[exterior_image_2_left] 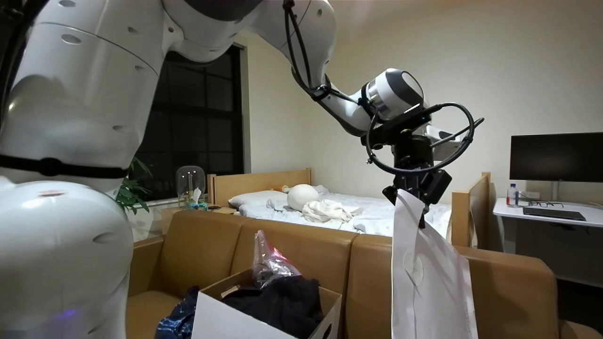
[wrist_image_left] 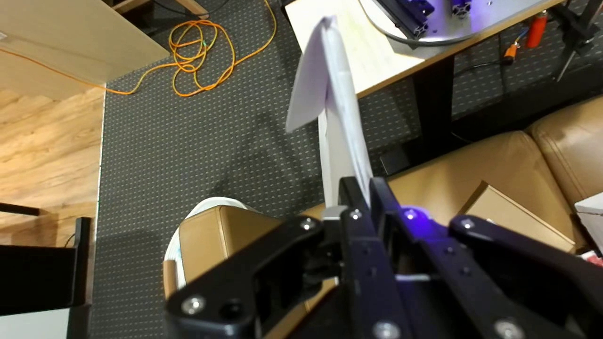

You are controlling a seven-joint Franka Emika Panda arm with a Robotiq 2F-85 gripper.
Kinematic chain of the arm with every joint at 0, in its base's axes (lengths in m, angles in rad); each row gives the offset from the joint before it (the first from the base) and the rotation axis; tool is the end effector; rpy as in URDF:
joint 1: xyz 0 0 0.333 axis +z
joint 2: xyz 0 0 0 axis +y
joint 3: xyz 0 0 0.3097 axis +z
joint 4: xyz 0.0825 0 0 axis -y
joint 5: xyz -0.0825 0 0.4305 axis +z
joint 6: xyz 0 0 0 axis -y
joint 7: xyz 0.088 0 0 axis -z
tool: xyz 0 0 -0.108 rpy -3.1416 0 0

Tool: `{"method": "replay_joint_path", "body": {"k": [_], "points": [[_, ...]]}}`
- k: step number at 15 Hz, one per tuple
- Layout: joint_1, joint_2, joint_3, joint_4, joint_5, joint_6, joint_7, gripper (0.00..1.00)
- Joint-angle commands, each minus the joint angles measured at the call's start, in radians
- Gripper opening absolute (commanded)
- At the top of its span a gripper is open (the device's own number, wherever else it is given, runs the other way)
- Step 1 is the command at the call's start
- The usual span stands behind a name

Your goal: Remove the white paper bag from the box and put it on the right side of the sofa

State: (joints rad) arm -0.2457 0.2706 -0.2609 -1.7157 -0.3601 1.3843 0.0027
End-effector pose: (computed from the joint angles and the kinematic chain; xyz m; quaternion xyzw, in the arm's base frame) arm 0.5116 -0.3227 0.3876 0.9075 -0.2218 -0.3308 0.1334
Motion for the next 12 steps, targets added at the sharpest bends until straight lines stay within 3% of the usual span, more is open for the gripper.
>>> {"method": "replay_joint_path", "body": {"k": [1,3,6,12], "points": [[-0.007,0.001,0.008,0.004,-0.001,-0.003,0.0,0.08],[-0.008,0.0,0.008,0.004,-0.001,-0.003,0.0,0.06],[-0.036,0.201,-0.019,0.189,-0.02,-0.116,0.005,0.06],[-0.121,0.513,-0.011,0.491,-0.062,-0.239,-0.152,0.06]]}}
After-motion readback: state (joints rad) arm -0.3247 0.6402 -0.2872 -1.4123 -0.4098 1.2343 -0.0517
